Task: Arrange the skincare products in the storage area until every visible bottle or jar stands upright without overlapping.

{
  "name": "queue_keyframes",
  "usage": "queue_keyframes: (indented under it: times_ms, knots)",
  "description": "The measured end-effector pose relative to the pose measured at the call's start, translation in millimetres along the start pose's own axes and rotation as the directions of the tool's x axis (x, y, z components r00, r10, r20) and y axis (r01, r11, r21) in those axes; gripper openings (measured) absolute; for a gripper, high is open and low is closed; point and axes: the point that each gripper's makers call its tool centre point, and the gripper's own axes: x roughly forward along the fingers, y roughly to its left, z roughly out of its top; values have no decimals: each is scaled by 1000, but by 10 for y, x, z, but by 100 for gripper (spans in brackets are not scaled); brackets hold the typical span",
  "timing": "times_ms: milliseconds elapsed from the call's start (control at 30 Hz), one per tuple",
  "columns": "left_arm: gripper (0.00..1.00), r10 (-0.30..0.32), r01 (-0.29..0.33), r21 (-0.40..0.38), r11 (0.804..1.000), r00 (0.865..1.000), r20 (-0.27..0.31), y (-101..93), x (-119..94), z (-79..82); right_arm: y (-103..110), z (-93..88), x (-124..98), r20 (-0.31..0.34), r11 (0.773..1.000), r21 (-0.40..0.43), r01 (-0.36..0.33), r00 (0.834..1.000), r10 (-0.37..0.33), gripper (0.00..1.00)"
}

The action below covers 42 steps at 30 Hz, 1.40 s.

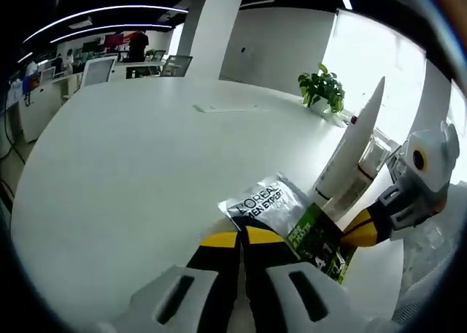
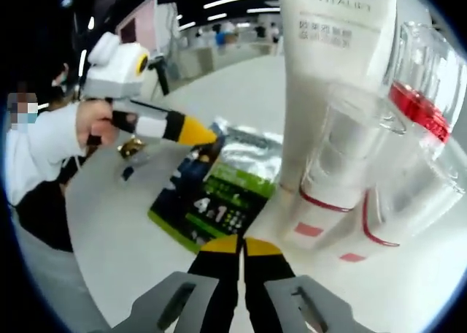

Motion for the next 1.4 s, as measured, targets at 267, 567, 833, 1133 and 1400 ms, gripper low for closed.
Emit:
queue_keyframes:
  times_ms: [267, 567, 833, 1133, 1400]
  knots:
    - [5, -2, 2, 18, 1000, 1000, -10, 15, 44, -27, -31, -3, 14, 8, 1000, 6, 5, 1000, -5, 0]
    - [6, 1, 0, 26, 1000, 1000, -15, 34, 74, -37, -43, -2, 23, 14, 1000, -11, 7, 1000, -7, 0]
    - [7, 12, -11, 53, 999, 1000, -17, 78, 85, -47, -46, 6, 23, 20, 1000, -17, 12, 1000, -11, 0]
    - [8, 22, -22, 49, 999, 1000, -11, 115, 83, -16, -23, 4, 29, 18, 1000, -12, 6, 1000, -5, 0]
    - [14, 31, -31, 49, 998, 999, 10, 127, 36, 36, -40, 18, 5, 22, 1000, -17, 10, 1000, -10, 1]
